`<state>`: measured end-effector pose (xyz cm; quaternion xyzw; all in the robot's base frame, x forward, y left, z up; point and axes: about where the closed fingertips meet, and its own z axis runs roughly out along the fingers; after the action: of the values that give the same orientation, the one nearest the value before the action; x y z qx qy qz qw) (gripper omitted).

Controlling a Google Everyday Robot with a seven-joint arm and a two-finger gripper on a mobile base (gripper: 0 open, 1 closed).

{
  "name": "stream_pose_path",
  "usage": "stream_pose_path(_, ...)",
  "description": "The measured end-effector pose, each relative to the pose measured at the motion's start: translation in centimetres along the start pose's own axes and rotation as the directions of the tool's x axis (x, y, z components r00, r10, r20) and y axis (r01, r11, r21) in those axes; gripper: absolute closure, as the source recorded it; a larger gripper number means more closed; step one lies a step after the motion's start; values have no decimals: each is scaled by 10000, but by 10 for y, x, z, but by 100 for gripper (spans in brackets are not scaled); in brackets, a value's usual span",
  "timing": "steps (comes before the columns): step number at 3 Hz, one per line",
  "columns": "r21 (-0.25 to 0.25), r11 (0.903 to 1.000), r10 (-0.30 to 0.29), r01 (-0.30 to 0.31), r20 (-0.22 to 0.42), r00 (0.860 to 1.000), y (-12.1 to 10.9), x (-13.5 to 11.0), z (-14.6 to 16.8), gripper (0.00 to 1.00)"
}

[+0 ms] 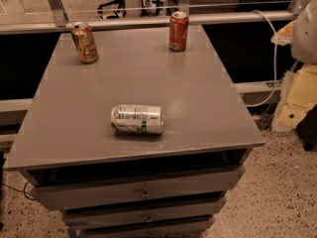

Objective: Move coke can near 7up can

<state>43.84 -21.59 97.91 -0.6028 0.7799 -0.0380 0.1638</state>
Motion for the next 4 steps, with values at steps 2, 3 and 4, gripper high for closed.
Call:
stream_pose_path(2, 248, 9996, 132, -150, 689, 9975, -19, 1, 11, 0)
stream_pose_path(3, 672, 9949, 602, -756, 2067, 9766, -63, 6, 36, 0)
stream_pose_path(4, 1110, 9860, 796, -1247, 3442, 9355, -118, -3, 63, 0)
